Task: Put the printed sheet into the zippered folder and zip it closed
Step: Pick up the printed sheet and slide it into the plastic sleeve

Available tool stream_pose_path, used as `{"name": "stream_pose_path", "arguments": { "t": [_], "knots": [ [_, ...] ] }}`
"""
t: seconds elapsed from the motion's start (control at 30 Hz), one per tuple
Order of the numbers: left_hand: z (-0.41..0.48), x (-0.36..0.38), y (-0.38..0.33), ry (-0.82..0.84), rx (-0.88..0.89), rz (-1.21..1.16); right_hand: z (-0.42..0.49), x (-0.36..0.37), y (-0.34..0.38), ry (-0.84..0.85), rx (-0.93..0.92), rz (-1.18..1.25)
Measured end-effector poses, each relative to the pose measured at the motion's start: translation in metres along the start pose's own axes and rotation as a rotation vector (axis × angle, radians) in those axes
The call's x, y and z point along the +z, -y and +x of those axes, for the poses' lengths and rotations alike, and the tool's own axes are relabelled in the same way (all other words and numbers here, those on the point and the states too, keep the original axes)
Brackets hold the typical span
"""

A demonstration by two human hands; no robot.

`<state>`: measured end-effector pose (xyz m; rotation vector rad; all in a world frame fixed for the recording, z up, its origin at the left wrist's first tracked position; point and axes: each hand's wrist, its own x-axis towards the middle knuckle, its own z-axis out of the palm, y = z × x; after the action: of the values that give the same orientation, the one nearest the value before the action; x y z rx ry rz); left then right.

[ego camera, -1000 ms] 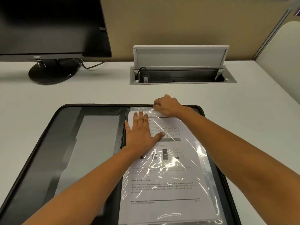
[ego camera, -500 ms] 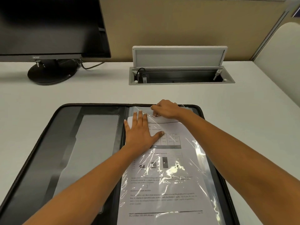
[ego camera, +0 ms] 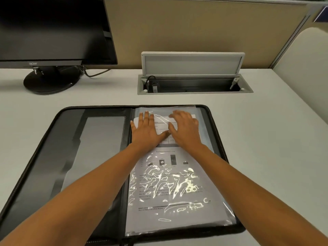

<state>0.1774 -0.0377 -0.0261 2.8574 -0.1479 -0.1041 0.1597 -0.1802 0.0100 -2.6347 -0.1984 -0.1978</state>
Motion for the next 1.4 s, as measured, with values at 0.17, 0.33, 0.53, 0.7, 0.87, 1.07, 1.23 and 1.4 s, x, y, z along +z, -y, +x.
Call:
{"name": "stream_pose_path", "arguments": {
  "t": [0.17,0.33,0.53,0.7,0.87,1.07,1.23,1.4],
  "knots": [
    [0.008,-0.008,0.004,-0.005,-0.013,-0.047,-0.043,0.004,-0.003,0.109,0.104,-0.013],
    [-0.015,-0.009,0.003,-0.091,-0.006,-0.154,-0.081,0.004,-0.008,0.185,0.12,-0.115],
    [-0.069,-0.003,0.009,-0.075,0.018,-0.182,-0.111,0.009,-0.017,0.184,0.12,-0.175],
    [-0.106,-0.003,0.011,-0.058,0.007,-0.139,-0.109,0.008,-0.021,0.142,0.078,-0.113],
    [-0.131,-0.003,0.015,-0.033,0.005,-0.093,-0.108,-0.008,-0.03,0.11,0.135,0.164],
    [-0.157,-0.006,0.011,-0.028,-0.005,-0.099,-0.144,-0.019,-0.035,0.102,0.114,0.01],
    [-0.167,-0.004,0.016,-0.042,-0.015,-0.086,-0.17,-0.013,-0.039,0.102,0.11,-0.076],
    [-0.179,-0.01,0.037,-0.09,-0.078,-0.052,-0.176,-0.024,-0.047,0.021,0.125,-0.123]
  ]
}}
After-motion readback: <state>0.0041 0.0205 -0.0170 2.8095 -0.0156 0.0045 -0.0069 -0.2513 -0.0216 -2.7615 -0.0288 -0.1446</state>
